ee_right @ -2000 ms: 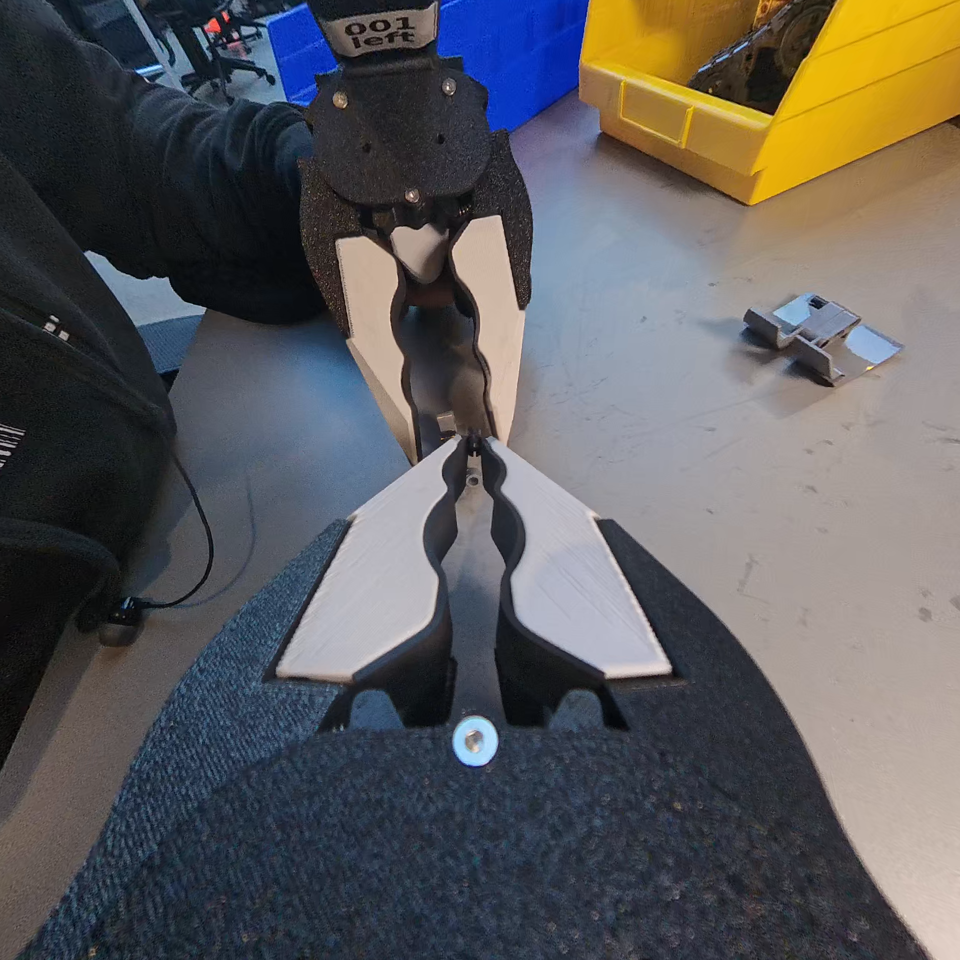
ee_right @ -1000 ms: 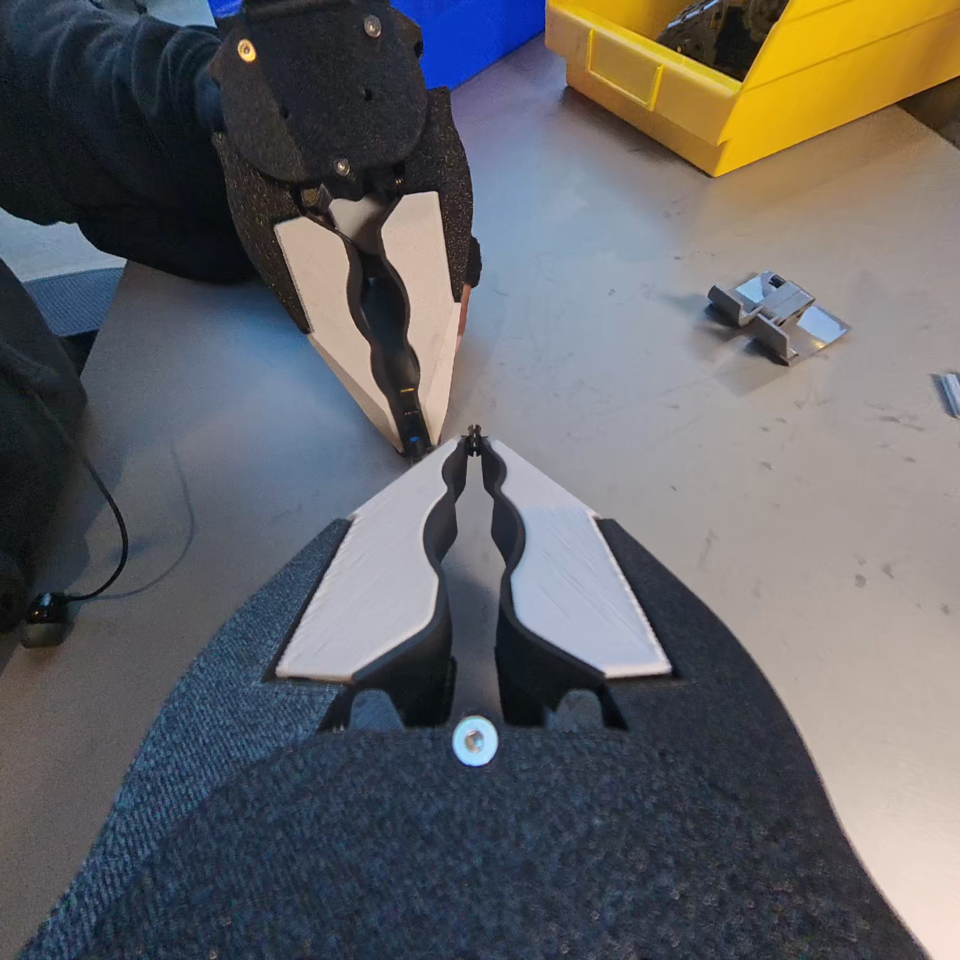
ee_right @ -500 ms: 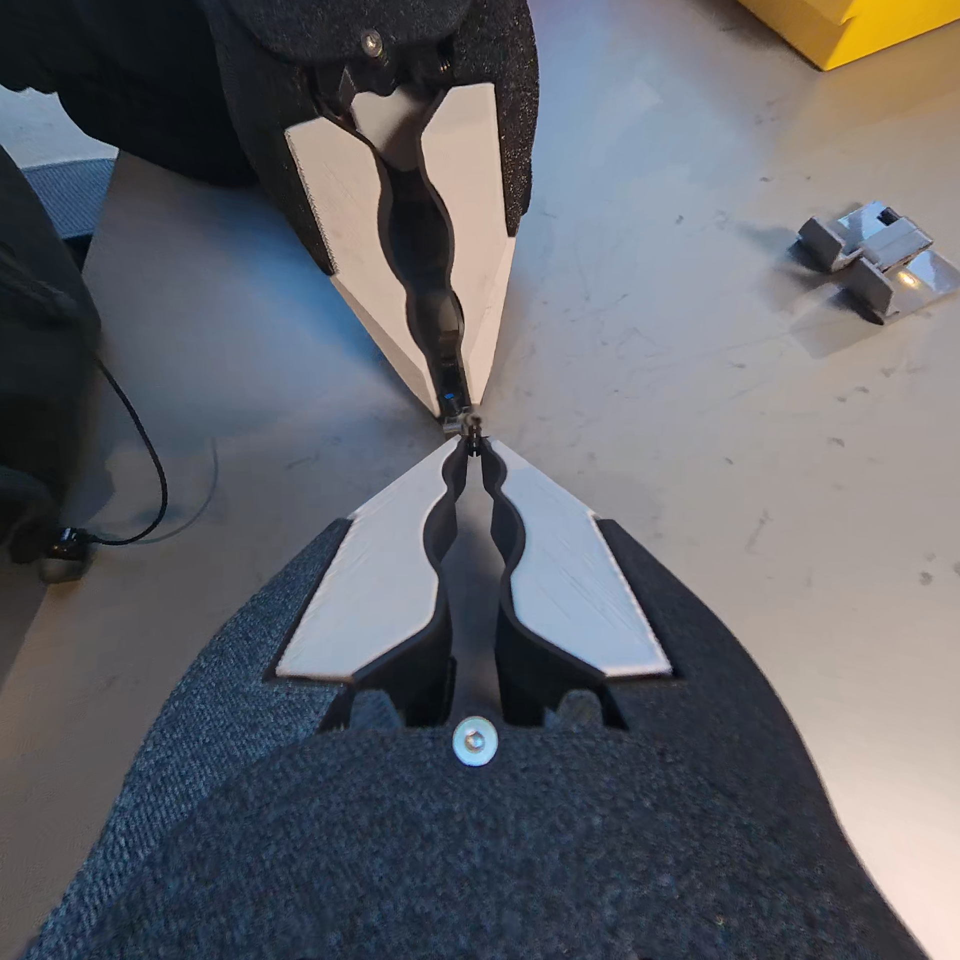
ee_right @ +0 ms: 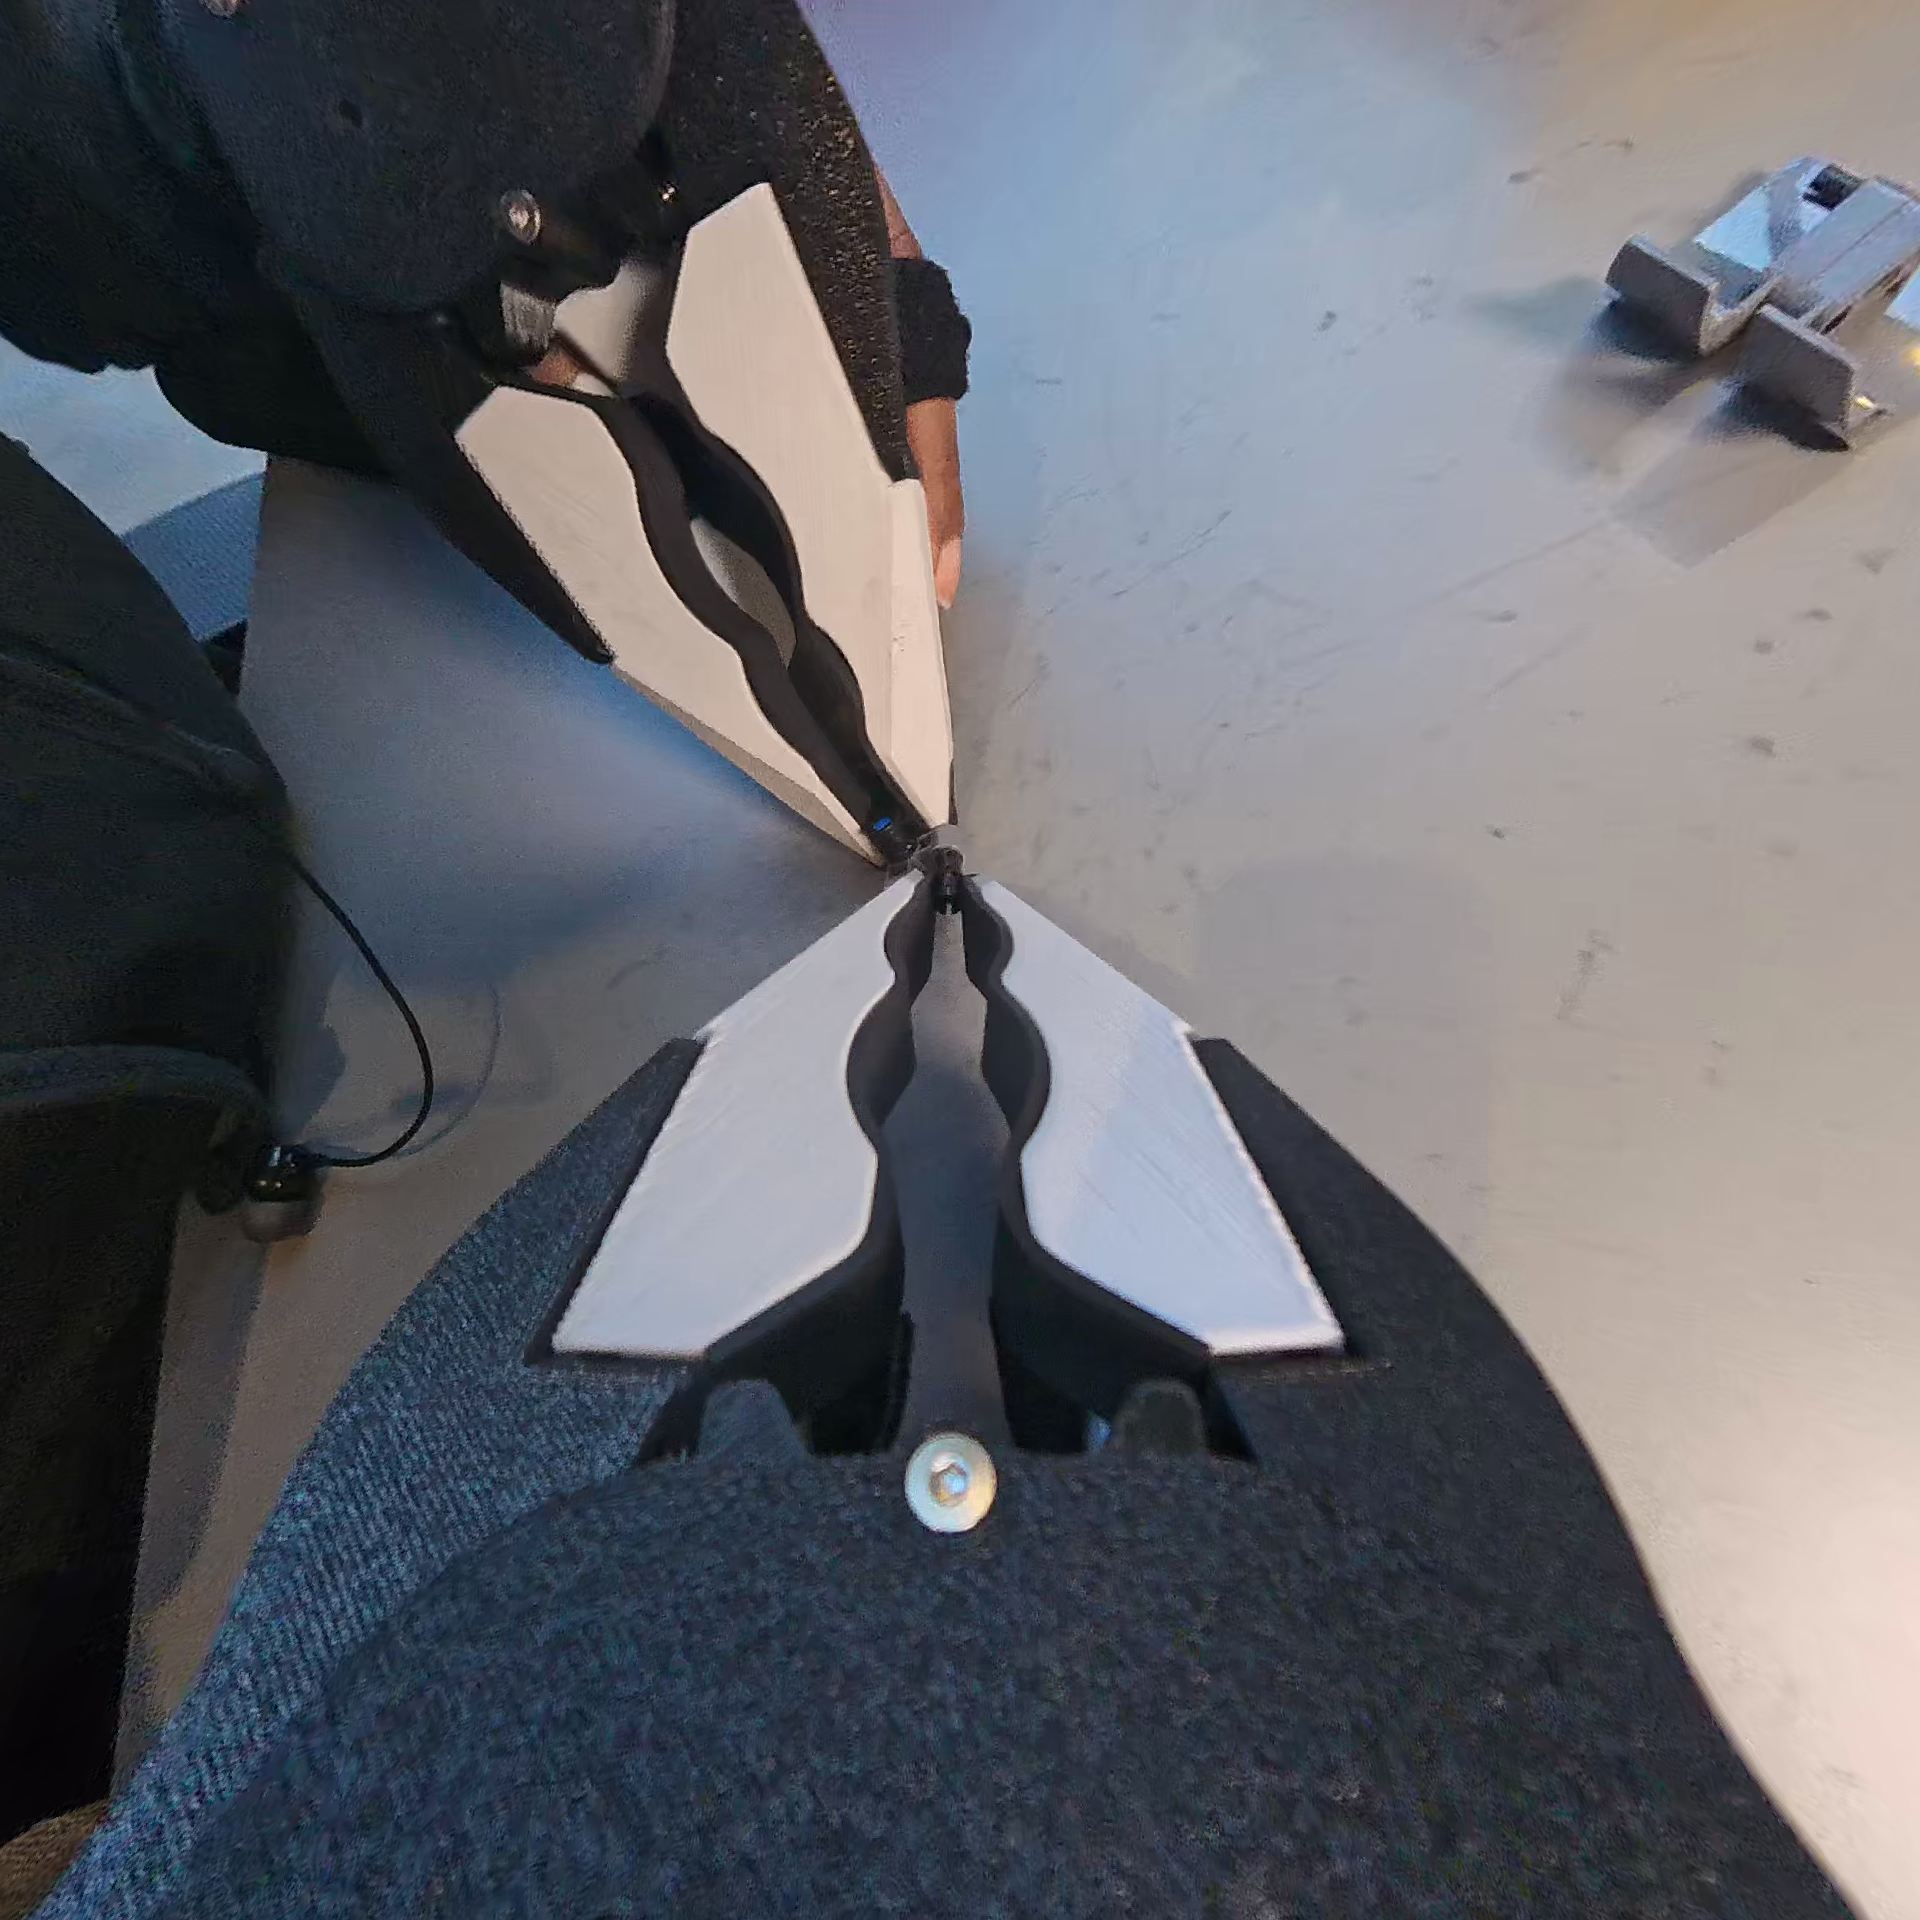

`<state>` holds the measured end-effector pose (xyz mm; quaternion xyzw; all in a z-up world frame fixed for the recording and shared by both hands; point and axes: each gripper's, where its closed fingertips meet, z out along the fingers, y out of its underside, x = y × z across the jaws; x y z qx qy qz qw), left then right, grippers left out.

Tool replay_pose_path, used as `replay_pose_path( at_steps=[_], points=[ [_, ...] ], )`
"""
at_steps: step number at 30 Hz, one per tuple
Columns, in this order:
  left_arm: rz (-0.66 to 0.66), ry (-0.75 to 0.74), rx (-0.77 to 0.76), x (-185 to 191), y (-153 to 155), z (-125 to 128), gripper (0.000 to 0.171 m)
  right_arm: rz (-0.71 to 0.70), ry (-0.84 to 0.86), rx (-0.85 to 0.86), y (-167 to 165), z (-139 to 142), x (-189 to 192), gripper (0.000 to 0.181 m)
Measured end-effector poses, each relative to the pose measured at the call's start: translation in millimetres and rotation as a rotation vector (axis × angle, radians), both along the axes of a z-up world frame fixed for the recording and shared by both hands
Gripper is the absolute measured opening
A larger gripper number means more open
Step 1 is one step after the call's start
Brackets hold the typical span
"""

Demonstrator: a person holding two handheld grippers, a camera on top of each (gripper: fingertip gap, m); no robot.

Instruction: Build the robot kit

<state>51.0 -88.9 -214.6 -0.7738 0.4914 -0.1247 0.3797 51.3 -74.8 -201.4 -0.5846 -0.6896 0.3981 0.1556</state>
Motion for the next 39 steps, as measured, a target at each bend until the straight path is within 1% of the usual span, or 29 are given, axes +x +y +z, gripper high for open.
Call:
replay_pose_path(
  at_steps=[4,10,13,16,19,23,31,34,36,39],
  points=[
    [-0.010,0.053,0.080,0.4,1.9,0.5,0.006,-0.033,-0.036,-0.066,-0.1,-0.2,1.1,0.004],
    [0.002,0.210,0.289,-3.6,12.9,4.6,0.006,-0.111,-0.036,-0.179,5.8,3.0,-0.6,0.004],
    [0.028,0.262,0.387,-8.0,19.0,12.3,0.007,-0.151,0.005,-0.235,9.9,9.5,-4.0,0.004],
    [0.071,0.260,0.469,-12.4,24.6,26.9,0.006,-0.195,0.078,-0.312,14.6,23.5,-9.1,0.004],
    [0.092,0.309,0.562,-16.6,28.0,37.5,0.006,-0.229,0.142,-0.346,17.7,35.8,-13.7,0.004],
    [0.102,0.360,0.628,-21.2,29.6,44.2,0.006,-0.266,0.191,-0.400,18.8,42.6,-18.6,0.004],
    [0.090,0.477,0.723,-28.1,32.4,47.8,0.006,-0.332,0.235,-0.359,21.1,46.2,-24.7,0.004],
    [0.071,0.519,0.748,-29.5,32.2,46.5,0.006,-0.336,0.238,-0.263,20.0,43.1,-25.8,0.004],
    [0.068,0.531,0.766,-29.0,32.1,49.0,0.005,-0.332,0.261,-0.248,19.4,46.6,-26.5,0.004],
    [0.047,0.554,0.767,-29.6,31.4,45.2,0.006,-0.347,0.261,-0.224,19.5,42.2,-27.6,0.004]
  ],
)
